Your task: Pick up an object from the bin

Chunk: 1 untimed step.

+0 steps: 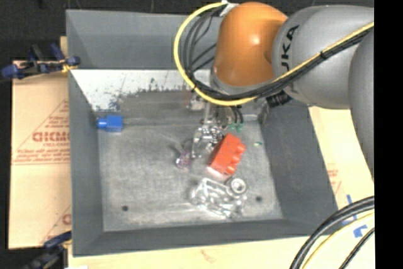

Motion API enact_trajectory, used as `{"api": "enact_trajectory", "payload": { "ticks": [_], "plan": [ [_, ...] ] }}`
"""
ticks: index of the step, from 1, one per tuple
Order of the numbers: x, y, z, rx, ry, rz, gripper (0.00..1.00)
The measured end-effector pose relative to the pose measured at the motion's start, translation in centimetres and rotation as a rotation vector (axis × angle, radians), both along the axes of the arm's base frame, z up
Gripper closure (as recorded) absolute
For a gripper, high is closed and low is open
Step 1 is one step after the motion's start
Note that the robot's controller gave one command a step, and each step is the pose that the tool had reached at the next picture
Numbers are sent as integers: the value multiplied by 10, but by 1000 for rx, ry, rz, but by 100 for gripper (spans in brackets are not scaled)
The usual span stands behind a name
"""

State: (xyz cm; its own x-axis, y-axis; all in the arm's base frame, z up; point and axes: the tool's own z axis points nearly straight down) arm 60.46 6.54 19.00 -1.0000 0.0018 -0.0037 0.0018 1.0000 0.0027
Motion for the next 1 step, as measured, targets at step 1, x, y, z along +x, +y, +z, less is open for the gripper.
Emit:
{"api": "enact_trajectory", "payload": {
  "ticks": [1],
  "plan": [
    [-16,-43,-117,0,-12,31,0]
  ]
}}
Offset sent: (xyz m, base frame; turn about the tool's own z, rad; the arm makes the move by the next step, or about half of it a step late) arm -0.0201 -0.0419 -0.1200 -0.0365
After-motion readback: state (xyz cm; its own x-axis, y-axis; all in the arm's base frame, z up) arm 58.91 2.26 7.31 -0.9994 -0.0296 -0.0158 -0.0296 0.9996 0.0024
